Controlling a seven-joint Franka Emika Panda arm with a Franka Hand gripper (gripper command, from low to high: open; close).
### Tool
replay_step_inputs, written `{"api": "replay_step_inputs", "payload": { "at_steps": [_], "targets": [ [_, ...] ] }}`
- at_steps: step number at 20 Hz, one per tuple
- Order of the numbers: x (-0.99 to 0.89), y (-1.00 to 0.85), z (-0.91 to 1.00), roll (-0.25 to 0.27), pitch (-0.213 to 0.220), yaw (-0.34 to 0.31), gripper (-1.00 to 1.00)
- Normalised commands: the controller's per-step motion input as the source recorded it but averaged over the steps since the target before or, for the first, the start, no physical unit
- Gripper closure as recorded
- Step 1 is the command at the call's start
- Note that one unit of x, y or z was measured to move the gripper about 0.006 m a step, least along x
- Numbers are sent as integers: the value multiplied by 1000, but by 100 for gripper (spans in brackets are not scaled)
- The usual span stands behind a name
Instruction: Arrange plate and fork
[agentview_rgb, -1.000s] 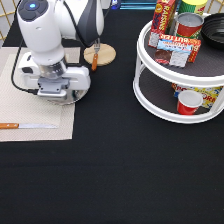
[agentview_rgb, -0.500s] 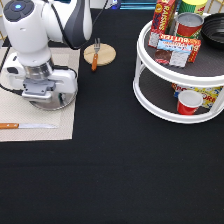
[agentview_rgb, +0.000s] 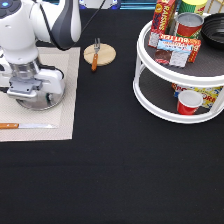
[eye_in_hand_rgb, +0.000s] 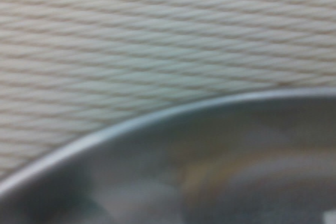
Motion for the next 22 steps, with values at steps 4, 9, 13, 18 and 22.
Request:
{"api": "replay_step_inputs", "payload": {
  "at_steps": [4, 9, 13, 18, 22],
  "targets": [
    [-16, -791, -16, 0, 0, 85, -100],
    [53, -529, -34, -12, 2, 83, -100],
    [-45, 265, 253, -51, 8, 88, -100],
    [-329, 669, 436, -63, -15, 116, -100],
    [-362, 713, 604, -34, -2, 126, -100]
  ]
}}
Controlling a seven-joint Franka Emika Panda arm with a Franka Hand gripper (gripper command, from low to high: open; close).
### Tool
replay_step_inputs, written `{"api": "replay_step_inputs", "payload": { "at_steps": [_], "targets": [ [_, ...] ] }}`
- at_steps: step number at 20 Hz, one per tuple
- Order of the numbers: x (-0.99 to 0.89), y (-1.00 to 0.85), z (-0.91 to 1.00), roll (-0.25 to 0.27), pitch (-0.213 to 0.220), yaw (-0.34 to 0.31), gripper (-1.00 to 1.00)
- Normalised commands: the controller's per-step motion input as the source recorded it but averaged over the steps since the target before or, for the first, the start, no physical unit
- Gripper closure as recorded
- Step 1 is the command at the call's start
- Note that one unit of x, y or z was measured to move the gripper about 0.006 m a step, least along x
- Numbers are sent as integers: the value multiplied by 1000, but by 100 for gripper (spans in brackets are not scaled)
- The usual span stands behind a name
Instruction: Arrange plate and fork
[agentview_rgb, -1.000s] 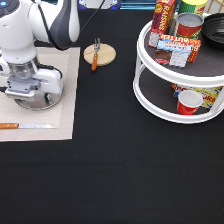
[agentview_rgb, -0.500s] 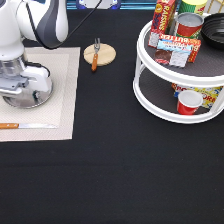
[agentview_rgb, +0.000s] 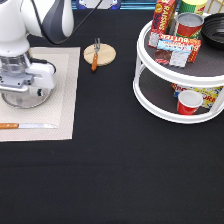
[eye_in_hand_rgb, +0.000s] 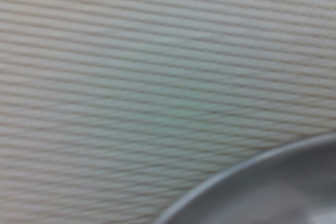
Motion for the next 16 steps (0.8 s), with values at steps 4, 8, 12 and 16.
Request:
{"api": "replay_step_inputs", "payload": {
  "at_steps": [4, 8, 12, 16],
  "targets": [
    [-464, 651, 550, -23, -26, 141, -100],
    [-598, 649, 467, -16, -51, 116, -100],
    [-951, 663, 283, -29, -73, 19, -100],
    [-1000, 674, 72, -23, -53, 2, -100]
  ]
}}
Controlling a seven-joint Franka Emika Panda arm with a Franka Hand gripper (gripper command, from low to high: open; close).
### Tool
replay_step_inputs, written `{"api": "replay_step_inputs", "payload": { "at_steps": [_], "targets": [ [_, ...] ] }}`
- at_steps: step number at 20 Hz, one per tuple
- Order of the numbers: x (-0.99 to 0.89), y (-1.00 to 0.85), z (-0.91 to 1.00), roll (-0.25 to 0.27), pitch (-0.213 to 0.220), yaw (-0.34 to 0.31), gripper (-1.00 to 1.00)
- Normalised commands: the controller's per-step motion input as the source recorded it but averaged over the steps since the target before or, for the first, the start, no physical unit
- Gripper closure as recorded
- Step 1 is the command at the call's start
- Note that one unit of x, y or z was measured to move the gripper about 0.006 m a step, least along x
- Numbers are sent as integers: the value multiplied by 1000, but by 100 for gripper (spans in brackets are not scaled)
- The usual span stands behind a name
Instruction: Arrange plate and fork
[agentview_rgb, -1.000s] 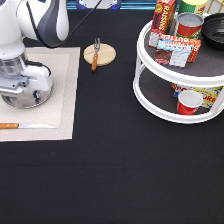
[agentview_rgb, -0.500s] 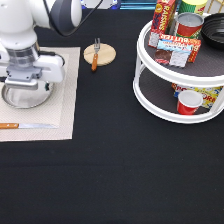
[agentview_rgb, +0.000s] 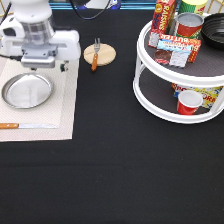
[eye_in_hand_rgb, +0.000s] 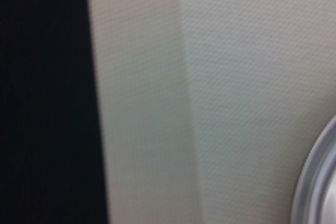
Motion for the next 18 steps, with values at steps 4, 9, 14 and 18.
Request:
{"api": "replay_step_inputs", "payload": {
  "at_steps": [4, 9, 14, 18],
  "targets": [
    [-992, 700, 5, -17, -47, 0, -100],
    [-718, 888, -6, -56, -21, 0, -100],
    [-392, 911, -130, -97, 0, 9, -100],
    [-138, 613, -343, -106, 0, 21, -100]
  ]
}}
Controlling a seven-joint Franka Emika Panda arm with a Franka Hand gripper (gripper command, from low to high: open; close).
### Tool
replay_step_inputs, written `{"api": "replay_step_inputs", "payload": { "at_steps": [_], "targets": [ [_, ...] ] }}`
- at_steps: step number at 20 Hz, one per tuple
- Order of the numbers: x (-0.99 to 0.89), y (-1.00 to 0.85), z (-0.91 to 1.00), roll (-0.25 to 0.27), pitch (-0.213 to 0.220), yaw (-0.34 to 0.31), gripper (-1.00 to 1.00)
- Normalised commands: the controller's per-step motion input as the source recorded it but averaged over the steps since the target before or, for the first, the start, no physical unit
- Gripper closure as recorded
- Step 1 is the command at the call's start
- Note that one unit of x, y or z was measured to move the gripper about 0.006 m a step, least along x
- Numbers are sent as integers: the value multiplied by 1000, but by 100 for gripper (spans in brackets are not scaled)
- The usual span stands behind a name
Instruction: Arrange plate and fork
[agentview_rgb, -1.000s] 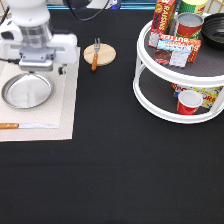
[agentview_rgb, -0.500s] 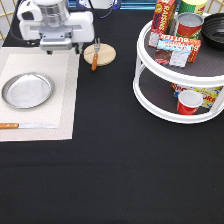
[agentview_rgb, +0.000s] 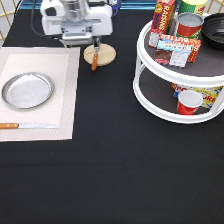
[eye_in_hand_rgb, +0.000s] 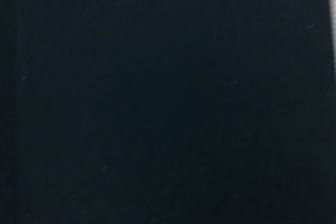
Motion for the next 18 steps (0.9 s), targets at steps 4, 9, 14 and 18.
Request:
{"api": "replay_step_inputs", "payload": {
  "at_steps": [4, 9, 14, 18],
  "targets": [
    [-307, 134, -499, -90, 0, 2, -100],
    [-579, -113, -398, -36, -10, 7, -100],
    [-591, 5, -343, -19, -34, 52, -100],
    [-219, 192, -127, -27, -35, 99, -100]
  ]
}}
